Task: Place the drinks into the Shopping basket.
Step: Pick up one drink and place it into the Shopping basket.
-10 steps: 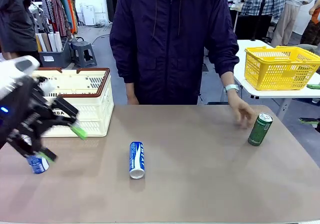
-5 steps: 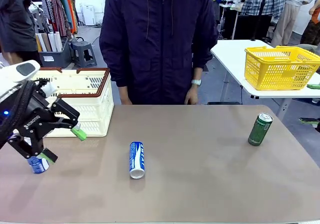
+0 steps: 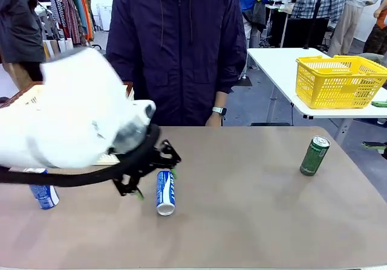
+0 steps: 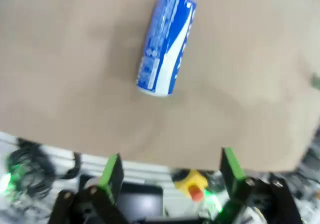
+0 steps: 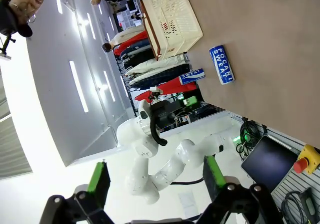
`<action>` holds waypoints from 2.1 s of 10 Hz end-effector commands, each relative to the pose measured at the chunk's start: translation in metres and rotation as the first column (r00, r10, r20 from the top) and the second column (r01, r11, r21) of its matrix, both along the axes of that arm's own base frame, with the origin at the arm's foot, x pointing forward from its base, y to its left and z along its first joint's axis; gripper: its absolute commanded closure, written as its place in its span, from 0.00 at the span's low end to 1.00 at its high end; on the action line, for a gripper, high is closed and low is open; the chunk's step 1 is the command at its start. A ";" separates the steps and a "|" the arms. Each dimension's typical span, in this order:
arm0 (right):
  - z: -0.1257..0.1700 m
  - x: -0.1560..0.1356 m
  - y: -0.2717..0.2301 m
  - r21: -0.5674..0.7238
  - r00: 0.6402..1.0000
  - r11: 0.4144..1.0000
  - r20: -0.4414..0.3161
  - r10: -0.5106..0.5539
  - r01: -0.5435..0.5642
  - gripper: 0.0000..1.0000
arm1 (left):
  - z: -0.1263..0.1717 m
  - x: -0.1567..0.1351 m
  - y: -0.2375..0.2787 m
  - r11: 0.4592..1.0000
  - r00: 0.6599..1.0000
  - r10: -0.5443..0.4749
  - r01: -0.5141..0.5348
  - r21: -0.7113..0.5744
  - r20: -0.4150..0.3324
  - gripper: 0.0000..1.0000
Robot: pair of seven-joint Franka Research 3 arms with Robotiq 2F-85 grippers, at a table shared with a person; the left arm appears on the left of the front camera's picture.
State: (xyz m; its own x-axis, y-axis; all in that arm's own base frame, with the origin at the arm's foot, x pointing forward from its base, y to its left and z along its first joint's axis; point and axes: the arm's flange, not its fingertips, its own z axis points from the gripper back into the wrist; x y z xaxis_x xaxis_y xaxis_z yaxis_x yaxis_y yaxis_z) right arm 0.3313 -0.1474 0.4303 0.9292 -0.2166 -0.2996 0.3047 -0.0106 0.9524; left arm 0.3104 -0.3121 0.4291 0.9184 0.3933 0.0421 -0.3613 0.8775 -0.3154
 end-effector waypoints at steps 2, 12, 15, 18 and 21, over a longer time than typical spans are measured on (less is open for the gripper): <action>0.006 0.002 -0.001 0.008 1.000 1.000 -0.017 0.001 -0.001 0.00 | -0.035 0.049 -0.042 0.964 0.992 -0.121 0.108 0.242 0.039 0.00; 0.006 0.002 -0.001 0.008 1.000 1.000 -0.017 0.001 -0.001 0.00 | -0.111 0.081 -0.036 0.936 0.970 -0.242 0.234 0.264 0.000 0.00; 0.006 0.002 -0.001 0.008 1.000 1.000 -0.017 0.001 -0.001 0.00 | -0.124 0.083 -0.031 0.936 0.971 -0.236 0.235 0.262 -0.027 0.00; 0.006 0.002 -0.001 0.008 1.000 1.000 -0.017 0.001 -0.001 0.00 | -0.127 0.082 -0.030 0.940 0.977 -0.214 0.201 0.276 0.020 0.00; 0.006 0.002 -0.001 0.008 1.000 1.000 -0.017 0.001 -0.001 0.00 | -0.126 0.080 -0.028 0.927 0.971 -0.231 0.202 0.315 0.056 1.00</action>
State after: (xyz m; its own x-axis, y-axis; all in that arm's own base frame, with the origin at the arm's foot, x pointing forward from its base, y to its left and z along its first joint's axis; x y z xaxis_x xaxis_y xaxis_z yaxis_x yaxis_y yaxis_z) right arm 0.3313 -0.1476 0.4303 0.9291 -0.2166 -0.2999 0.3049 -0.0107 0.9523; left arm 0.3961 -0.3399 0.3104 0.9765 0.1216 0.1780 -0.1131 0.9920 -0.0568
